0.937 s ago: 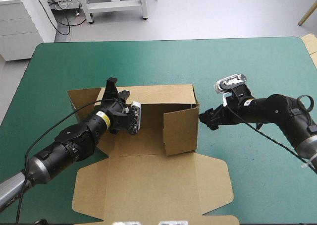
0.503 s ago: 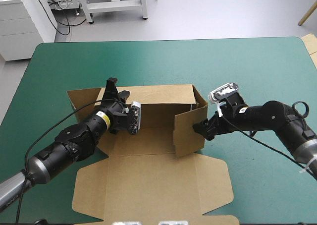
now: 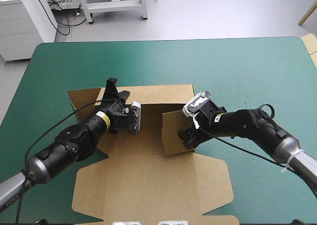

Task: Fold the box

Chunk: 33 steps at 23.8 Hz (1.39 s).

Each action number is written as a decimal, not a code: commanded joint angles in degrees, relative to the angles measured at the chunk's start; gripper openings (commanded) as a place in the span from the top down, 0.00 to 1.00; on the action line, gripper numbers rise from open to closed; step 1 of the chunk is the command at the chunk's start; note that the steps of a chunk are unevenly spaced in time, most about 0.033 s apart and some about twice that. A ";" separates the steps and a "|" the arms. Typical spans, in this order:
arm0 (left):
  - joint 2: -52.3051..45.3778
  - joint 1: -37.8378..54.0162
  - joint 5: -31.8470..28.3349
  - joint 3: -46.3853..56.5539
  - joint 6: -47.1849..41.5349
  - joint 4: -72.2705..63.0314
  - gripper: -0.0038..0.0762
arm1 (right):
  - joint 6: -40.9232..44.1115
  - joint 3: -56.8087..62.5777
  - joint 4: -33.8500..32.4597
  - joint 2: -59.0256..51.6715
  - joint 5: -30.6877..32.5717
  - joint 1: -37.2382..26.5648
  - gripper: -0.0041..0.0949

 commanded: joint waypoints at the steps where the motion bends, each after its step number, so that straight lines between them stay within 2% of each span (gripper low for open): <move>1: -1.70 -0.33 -0.56 -1.23 -0.10 0.70 0.96 | 0.51 -1.36 0.34 -1.16 -3.66 0.41 0.34; 3: -1.70 -0.33 -0.56 -1.23 -0.10 0.54 0.96 | 0.51 -1.36 0.34 -1.16 -3.45 0.41 0.44; 8: -1.70 -0.33 -3.39 -1.23 -0.10 0.54 0.96 | 0.51 -1.36 0.80 -1.16 -2.70 0.41 0.90; 10: -1.70 -0.33 -4.43 -1.23 -0.10 0.54 0.96 | 0.51 -1.36 0.80 -1.16 -2.30 0.41 0.98; 15: -1.70 -0.33 -6.73 -1.23 -0.10 0.54 0.96 | 0.51 -1.36 0.80 -1.16 -2.32 0.41 0.98; 16: -1.70 -0.33 -6.73 -1.23 -1.07 0.54 0.93 | 0.76 -1.36 0.80 -1.16 -2.32 0.41 0.98; 17: -1.70 -0.33 -6.73 -1.23 -2.66 0.54 0.88 | 1.05 -1.36 0.80 -1.16 -2.32 0.41 0.98; 23: -4.07 -0.46 -9.86 -1.23 -8.00 0.41 0.28 | 2.00 -1.36 0.47 -1.16 -2.53 0.41 0.98; 25: -5.01 -1.34 -10.13 -1.23 -8.01 0.14 0.16 | 2.00 -1.36 0.47 -1.16 -2.68 0.41 0.98; 29: -7.24 -5.95 -9.60 -1.23 -8.01 -2.25 0.14 | 2.81 -1.36 0.47 -1.16 -3.64 0.41 0.98; 33: -7.96 -15.25 -2.18 -1.23 -8.01 -2.49 0.14 | 4.11 -1.36 -0.60 -1.16 -3.87 0.41 0.98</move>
